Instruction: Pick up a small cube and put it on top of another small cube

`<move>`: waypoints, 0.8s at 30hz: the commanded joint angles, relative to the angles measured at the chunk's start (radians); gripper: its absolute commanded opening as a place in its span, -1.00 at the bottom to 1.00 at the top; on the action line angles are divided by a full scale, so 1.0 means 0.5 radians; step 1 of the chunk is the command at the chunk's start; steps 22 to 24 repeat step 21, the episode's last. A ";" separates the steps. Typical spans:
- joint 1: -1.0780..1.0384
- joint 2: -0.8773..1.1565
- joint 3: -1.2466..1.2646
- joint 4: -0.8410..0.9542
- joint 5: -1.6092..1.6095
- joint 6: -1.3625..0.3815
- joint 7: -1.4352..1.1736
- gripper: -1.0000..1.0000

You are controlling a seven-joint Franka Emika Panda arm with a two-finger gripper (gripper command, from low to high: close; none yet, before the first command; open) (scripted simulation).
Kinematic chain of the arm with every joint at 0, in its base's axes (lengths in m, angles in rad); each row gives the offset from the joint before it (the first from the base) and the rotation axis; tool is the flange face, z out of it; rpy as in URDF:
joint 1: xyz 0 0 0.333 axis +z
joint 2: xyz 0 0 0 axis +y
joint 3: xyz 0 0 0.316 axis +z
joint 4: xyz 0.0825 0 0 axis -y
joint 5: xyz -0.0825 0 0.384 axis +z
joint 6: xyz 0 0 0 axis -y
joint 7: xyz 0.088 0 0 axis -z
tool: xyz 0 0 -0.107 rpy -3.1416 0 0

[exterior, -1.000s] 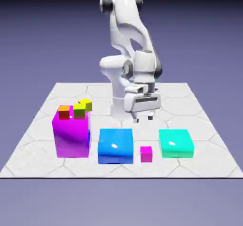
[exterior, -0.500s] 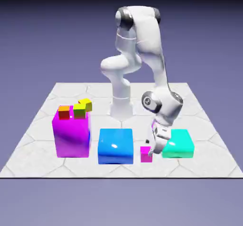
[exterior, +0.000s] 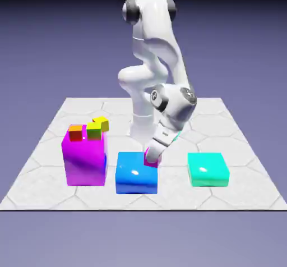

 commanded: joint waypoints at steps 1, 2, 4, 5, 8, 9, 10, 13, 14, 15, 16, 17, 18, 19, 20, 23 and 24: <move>-0.033 -0.065 -0.022 0.012 0.014 -0.086 0.031 -1.00; -0.083 -0.130 -0.045 0.024 0.035 -0.173 0.060 -1.00; -0.183 -0.259 -0.090 0.047 0.075 -0.347 0.116 -1.00; -0.233 -0.324 -0.113 0.059 0.095 -0.434 0.145 -1.00; -0.383 -0.519 -0.181 0.094 0.155 -0.695 0.229 -1.00; -0.433 -0.584 -0.203 0.106 0.176 -0.782 0.258 -1.00; -0.483 -0.648 -0.226 0.118 0.196 -0.869 0.286 -1.00; -0.552 -0.737 -0.257 0.134 0.223 -0.988 0.325 -1.00; -0.561 -0.731 -0.274 0.062 0.207 -0.909 0.332 -1.00; -0.570 -0.725 -0.291 -0.011 0.190 -0.829 0.339 -1.00; -0.580 -0.719 -0.308 -0.083 0.174 -0.750 0.346 -1.00; -0.589 -0.713 -0.324 -0.156 0.157 -0.671 0.353 -1.00; -0.593 -0.710 -0.332 -0.186 0.150 -0.637 0.356 -1.00; -0.593 -0.710 -0.332 -0.186 0.150 -0.637 0.356 1.00; -0.593 -0.710 -0.332 -0.186 0.150 -0.637 0.356 1.00; -0.583 -0.716 -0.315 -0.114 0.167 -0.716 0.349 1.00; -0.583 -0.716 -0.315 -0.114 0.167 -0.716 0.349 1.00</move>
